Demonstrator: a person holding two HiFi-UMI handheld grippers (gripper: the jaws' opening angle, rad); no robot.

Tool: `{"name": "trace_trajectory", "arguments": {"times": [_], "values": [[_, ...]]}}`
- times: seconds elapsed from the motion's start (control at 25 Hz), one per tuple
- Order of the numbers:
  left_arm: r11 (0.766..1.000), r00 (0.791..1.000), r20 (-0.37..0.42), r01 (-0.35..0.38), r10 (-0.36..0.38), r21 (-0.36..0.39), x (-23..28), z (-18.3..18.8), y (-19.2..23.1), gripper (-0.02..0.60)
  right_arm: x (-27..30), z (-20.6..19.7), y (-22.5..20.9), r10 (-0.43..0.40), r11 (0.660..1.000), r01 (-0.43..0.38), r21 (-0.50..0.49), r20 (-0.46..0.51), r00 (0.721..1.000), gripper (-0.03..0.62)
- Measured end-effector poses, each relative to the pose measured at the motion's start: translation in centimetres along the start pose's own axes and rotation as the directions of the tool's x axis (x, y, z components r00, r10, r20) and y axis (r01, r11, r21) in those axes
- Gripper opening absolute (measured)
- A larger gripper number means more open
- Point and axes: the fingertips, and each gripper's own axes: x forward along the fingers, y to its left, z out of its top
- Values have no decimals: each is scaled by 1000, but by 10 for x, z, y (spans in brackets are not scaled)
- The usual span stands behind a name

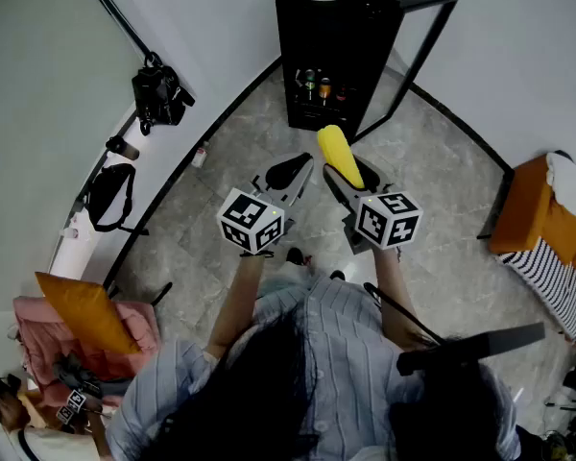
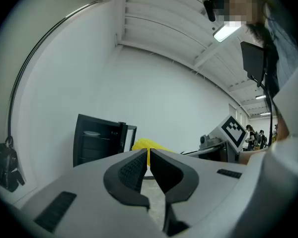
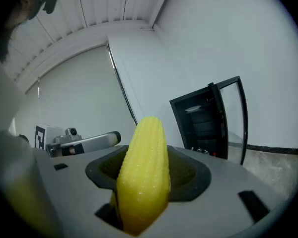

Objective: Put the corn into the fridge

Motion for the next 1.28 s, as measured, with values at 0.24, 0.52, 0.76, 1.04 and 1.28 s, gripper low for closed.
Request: {"name": "trace_trajectory", "arguments": {"times": [0.24, 0.52, 0.76, 1.04, 1.28], "values": [[1000, 1000, 1, 12, -12, -16, -4, 1, 10, 8, 8, 1, 3, -4, 999, 4, 44, 14, 1000, 250], [999, 999, -13, 42, -42, -19, -5, -4, 17, 8, 18, -3, 7, -14, 999, 13, 44, 13, 1000, 250], [998, 998, -18, 67, -67, -15, -8, -5, 31, 8, 30, -6, 10, -36, 997, 35, 66, 23, 999, 250], [995, 994, -26, 102, -103, -20, -13, -9, 42, 8, 38, -16, 14, -72, 994, 70, 80, 25, 997, 250], [993, 993, -36, 109, -110, -49, -7, -19, 47, 8, 39, -26, 8, -86, 992, 86, 89, -3, 996, 250]]}}
